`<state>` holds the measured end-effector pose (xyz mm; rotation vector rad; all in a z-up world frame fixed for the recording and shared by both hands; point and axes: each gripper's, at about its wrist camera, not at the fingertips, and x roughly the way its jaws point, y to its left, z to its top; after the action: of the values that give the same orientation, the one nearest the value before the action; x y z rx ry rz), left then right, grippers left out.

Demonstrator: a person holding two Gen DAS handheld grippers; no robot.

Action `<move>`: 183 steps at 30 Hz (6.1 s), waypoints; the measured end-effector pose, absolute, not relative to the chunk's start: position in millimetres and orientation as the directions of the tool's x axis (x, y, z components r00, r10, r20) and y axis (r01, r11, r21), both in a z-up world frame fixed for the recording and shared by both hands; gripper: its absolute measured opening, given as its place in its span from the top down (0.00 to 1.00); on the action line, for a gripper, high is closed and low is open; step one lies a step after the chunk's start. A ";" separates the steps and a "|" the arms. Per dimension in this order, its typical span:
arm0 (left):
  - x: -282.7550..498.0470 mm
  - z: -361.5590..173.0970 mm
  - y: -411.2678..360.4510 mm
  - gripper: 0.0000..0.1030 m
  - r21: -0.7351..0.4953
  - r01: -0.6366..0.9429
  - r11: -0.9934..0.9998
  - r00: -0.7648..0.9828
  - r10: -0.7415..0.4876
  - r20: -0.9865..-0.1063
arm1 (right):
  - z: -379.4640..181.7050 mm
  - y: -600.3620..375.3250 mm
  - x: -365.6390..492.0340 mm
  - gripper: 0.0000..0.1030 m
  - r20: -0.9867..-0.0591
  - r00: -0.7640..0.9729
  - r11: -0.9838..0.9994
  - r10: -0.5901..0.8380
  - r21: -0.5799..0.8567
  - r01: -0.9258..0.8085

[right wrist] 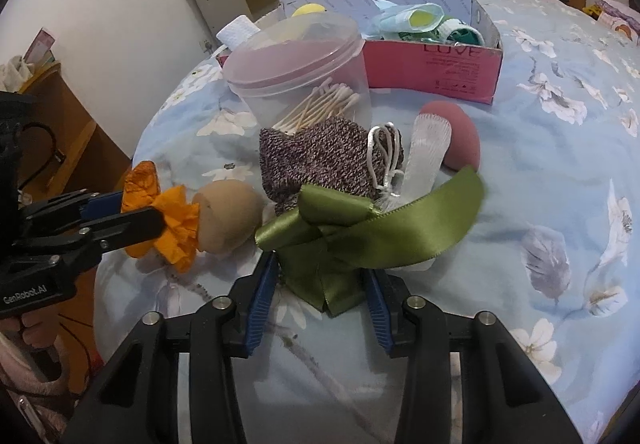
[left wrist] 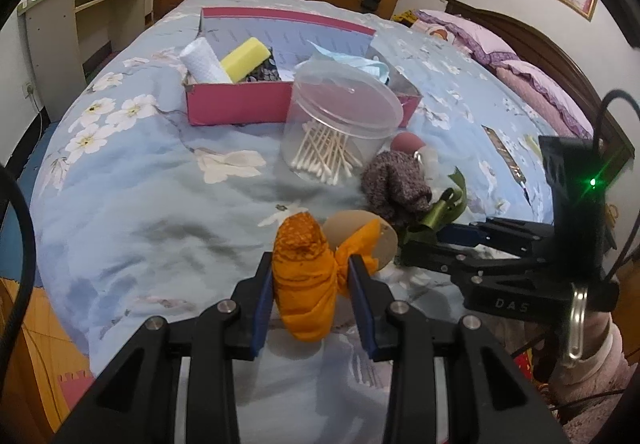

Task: Organize soft objects
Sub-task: 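Grasp the orange cloth with the left tool while the right tool grasps the green ribbon bow, then lift the orange cloth and ribbon bow with both tools toward the shoebox, then carry the orange cloth and ribbon bow over the shoebox with both tools, then open the left tool to drop the orange cloth while the right tool drops the bow, then withdraw both tools from the shoebox back toward the remaining items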

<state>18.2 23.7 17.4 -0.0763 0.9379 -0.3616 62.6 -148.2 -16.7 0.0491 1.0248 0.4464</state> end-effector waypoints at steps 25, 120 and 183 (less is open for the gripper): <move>18.9 43.4 22.8 0.64 -0.177 0.277 0.944 0.593 -0.313 -0.742 | 33.0 -163.3 43.4 0.88 -0.742 0.537 0.899 0.402 0.208 -0.385; 224.9 46.9 0.8 0.47 -0.081 0.200 0.976 0.610 -0.189 -0.769 | 51.5 -174.9 287.1 0.55 -0.765 0.596 0.952 0.243 0.071 -0.297; 64.4 32.3 -21.4 0.47 -0.144 0.290 0.946 0.518 -0.282 -0.808 | 55.8 -202.3 101.1 0.55 -0.721 0.603 0.938 0.341 0.219 -0.269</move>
<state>64.4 -21.4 32.3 0.0094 0.9671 -0.3432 101.1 -202.3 55.8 0.0905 0.8529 0.3540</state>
